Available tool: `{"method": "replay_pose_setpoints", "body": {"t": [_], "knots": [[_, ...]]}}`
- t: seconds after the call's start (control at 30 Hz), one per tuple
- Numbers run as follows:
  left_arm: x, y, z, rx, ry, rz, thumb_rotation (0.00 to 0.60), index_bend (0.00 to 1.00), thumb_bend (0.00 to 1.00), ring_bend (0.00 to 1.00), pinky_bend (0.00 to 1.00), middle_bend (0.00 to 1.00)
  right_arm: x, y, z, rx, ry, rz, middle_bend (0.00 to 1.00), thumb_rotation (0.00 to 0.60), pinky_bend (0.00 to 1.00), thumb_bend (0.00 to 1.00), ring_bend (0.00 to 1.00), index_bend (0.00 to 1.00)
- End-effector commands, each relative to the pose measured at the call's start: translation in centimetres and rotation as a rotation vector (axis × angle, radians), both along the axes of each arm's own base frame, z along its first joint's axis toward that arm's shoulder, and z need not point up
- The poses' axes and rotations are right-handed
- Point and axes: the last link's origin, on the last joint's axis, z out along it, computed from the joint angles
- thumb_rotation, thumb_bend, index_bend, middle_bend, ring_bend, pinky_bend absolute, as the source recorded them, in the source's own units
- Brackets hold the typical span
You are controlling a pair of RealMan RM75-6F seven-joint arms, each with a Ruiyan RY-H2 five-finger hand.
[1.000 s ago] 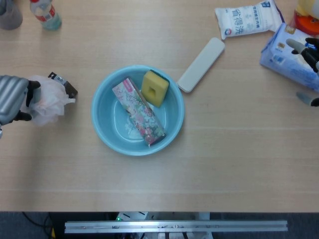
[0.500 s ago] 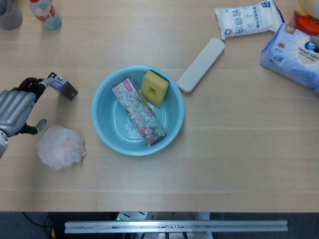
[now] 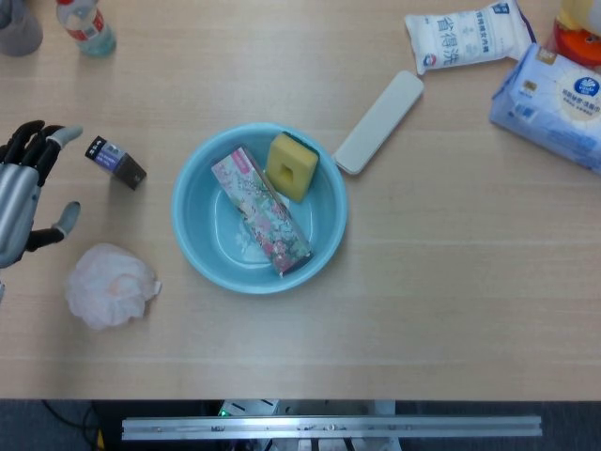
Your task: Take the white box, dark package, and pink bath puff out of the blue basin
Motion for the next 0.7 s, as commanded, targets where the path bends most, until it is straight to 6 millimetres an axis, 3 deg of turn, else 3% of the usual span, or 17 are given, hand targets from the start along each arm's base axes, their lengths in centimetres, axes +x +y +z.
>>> {"method": "replay_pose_setpoints", "body": {"t": [0.03, 0.27, 0.7], "knots": [[-0.7, -1.6, -0.3, 0.036, -0.008, 0.004, 0.600, 0.17, 0.34, 0.12, 0.28, 0.19, -0.6, 1.4, 0.2, -0.010, 0.008, -0.015, 0.24, 0.600, 0.21, 0.21, 0.07, 0.00], [-2.4, -4.6, 0.1, 0.103, 0.024, 0.078, 0.600, 0.18, 0.34, 0.12, 0.28, 0.20, -2.0, 3.8, 0.8, -0.042, 0.001, -0.053, 0.24, 0.600, 0.21, 0.21, 0.07, 0.00], [-2.6, -5.2, 0.9, 0.118, 0.048, 0.105, 0.600, 0.19, 0.34, 0.12, 0.28, 0.20, -1.8, 4.2, 1.0, -0.043, -0.005, -0.034, 0.24, 0.600, 0.21, 0.21, 0.07, 0.00]]}}
